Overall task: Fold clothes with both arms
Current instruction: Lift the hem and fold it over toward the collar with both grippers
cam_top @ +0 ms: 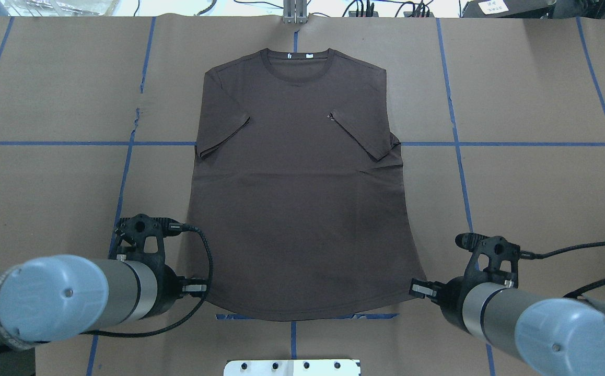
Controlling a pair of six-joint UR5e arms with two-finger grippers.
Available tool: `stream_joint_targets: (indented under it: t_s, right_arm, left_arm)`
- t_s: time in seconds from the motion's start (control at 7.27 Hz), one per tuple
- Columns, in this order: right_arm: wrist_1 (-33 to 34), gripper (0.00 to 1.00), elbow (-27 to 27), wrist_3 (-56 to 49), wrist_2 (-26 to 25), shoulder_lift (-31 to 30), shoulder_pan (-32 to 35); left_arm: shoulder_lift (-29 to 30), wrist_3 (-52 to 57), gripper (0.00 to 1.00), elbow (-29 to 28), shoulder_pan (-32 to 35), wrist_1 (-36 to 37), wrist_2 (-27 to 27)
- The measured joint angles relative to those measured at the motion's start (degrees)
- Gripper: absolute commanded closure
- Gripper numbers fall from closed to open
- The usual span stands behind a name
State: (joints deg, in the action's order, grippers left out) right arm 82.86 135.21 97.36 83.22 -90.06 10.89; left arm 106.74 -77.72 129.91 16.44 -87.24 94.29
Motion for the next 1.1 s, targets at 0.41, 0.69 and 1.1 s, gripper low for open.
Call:
stream_joint_targets:
  t_s: [0.41, 0.69, 1.1]
  right_arm:
    - [2.87, 1.0, -1.23, -9.34, 12.83, 5.98, 16.19]
    - [10.86, 1.0, -6.62, -11.26, 17.21, 17.74, 24.74]
    - [15.63, 1.0, -20.12, -16.09, 17.85, 30.67, 32.15]
  left_arm:
    - [6.48, 11.23, 1.0, -1.13, 14.31, 5.95, 5.19]
    - [10.95, 16.58, 1.0, -7.45, 22.01, 5.82, 7.33]
    - [17.24, 20.56, 1.0, -21.37, 28.47, -0.37, 8.37]
